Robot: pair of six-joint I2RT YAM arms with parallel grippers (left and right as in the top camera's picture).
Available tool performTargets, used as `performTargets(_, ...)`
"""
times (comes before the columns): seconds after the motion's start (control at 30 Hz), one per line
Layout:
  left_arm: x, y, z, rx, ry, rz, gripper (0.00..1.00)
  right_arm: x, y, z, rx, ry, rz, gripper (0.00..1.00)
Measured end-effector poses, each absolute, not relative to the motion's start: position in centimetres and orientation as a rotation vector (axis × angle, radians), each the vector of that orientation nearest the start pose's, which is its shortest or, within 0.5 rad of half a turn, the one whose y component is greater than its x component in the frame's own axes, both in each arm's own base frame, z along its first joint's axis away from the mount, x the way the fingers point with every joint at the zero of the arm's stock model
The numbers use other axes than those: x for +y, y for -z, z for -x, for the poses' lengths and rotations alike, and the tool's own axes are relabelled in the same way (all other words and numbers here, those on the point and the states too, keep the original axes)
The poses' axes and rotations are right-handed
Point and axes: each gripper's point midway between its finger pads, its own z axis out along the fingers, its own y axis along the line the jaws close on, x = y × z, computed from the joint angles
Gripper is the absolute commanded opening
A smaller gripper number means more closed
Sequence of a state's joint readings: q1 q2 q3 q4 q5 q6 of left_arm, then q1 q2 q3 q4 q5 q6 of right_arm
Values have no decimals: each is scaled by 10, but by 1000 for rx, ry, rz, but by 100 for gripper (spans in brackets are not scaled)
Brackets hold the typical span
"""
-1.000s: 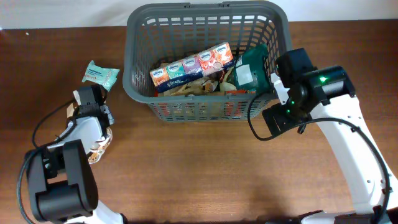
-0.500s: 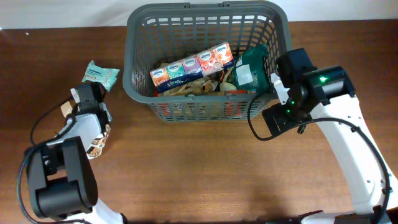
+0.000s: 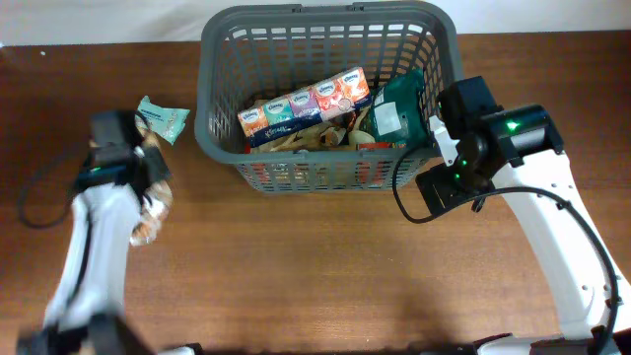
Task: Pack container
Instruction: 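Carry the Pantree pouch over the basket and release it with the left gripper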
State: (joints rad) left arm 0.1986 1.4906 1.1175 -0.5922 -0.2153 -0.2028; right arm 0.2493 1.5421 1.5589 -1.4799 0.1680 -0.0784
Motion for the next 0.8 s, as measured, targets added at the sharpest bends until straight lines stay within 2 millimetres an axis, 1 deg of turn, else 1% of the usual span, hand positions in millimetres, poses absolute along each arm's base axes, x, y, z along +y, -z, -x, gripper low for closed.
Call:
performTargets(0.03,112,-180,-376,2363,-256,577,1,42,-199,-281,2973,239,478,99)
performTargets(0.07,113,-206,-378,2295,-247,569,1,42,-199,-281,2973,239,477,99)
performTargets(0.1,112,-240,-380,2207,-231,556,1,42,-199,-281,2973,239,476,99)
performTargets(0.13,111,-269,-381,2136,-214,543,2,42,-199,-281,2973,239,477,99)
performTargets(0.2,106,-320,-379,2019,-181,511,2,42,-199,-281,2973,239,476,99)
performTargets(0.23,102,-342,-379,1972,-163,488,2,42,-199,-281,2973,239,476,99)
performTargets(0.27,96,-358,-380,1941,-147,462,2,42,-199,-281,2973,239,476,99)
performTargets(0.3,88,-371,-382,1919,-128,427,2,42,-199,-281,2973,239,477,99)
performTargets(0.33,76,-383,-386,1904,-102,375,2,42,-199,-281,2972,239,477,99)
performTargets(0.4,49,-394,-394,1902,-58,252,2,42,-199,-281,2973,239,477,99)
performTargets(0.47,17,-396,-403,1918,-28,84,1,42,-199,-281,2973,239,477,99)
performTargets(0.5,-1,-393,-408,1929,-15,-31,1,42,-199,-281,2973,239,476,99)
performTargets(0.57,-32,-381,-415,1944,12,-249,2,42,-199,-281,2973,239,476,99)
performTargets(0.6,-51,-371,-417,1944,35,-403,2,42,-199,-281,2973,239,477,99)
performTargets(0.63,-63,-365,-418,1936,51,-501,2,42,-199,-281,2973,239,476,99)
performTargets(0.7,-94,-349,-420,1888,107,-743,2,42,-199,-281,2973,239,478,99)
performTargets(0.8,-131,-329,-419,1795,155,-1013,2,42,-199,-281,2973,239,476,99)
